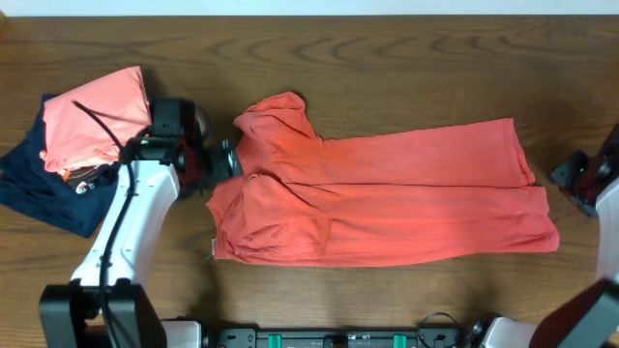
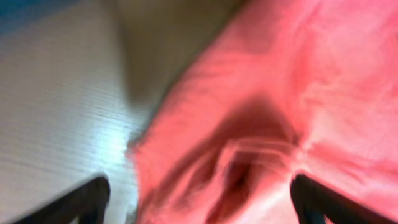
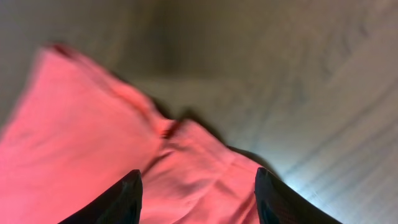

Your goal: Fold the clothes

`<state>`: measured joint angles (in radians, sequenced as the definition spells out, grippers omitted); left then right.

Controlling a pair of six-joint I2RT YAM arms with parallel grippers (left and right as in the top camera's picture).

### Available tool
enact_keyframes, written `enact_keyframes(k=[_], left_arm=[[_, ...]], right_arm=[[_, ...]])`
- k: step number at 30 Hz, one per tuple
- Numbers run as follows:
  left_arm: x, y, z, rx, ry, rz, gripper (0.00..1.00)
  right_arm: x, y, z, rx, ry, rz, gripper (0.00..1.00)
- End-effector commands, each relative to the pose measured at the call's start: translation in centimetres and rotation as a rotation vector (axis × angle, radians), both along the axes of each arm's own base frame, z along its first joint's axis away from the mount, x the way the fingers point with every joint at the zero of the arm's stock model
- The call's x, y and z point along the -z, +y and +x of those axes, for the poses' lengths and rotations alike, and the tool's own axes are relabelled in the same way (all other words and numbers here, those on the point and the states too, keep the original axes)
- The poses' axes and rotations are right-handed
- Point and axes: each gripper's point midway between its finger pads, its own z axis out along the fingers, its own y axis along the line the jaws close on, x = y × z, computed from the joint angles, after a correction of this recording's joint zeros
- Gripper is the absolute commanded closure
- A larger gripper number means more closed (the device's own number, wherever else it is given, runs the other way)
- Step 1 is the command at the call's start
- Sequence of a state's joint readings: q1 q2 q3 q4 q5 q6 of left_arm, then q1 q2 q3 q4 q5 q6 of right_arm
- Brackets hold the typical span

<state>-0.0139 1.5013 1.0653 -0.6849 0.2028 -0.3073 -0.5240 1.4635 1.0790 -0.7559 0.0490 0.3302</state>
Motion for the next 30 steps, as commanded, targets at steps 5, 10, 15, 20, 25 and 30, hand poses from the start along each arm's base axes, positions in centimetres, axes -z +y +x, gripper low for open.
enact_keyframes(k=[5,10,15,20,25,30], left_arm=[[0.9,-0.2,5.9,0.037,-0.164,-0.003,0.04],[4.2,-2.7,9.1,0.103,-0.202,-0.136,0.05],[6.7,-5.4,11.3,0.167,-0.254,-0.258,0.05],[8.7,-7.3,11.7,0.160,-0.235,-0.304,0.43],[6.5,-8.2,11.9,0.197,-0.275,-0.354,0.94],[0.5,-8.8,11.5,0.237,-0.360,-0.436,0.94]], right_arm=[[-1.2,3.8,1.2,-0.178,-0.071,0.108,0.42],[-1.0,4.3,1.0,-0.206,-0.053,0.116,0.41],[-1.0,4.7,1.0,-0.217,-0.049,0.119,0.41],[-1.0,5.5,1.6,-0.258,-0.051,0.111,0.50],[-0.7,7.2,2.9,-0.383,-0.045,0.081,0.57],[1.4,8.5,5.3,-0.497,-0.034,0.058,0.50]])
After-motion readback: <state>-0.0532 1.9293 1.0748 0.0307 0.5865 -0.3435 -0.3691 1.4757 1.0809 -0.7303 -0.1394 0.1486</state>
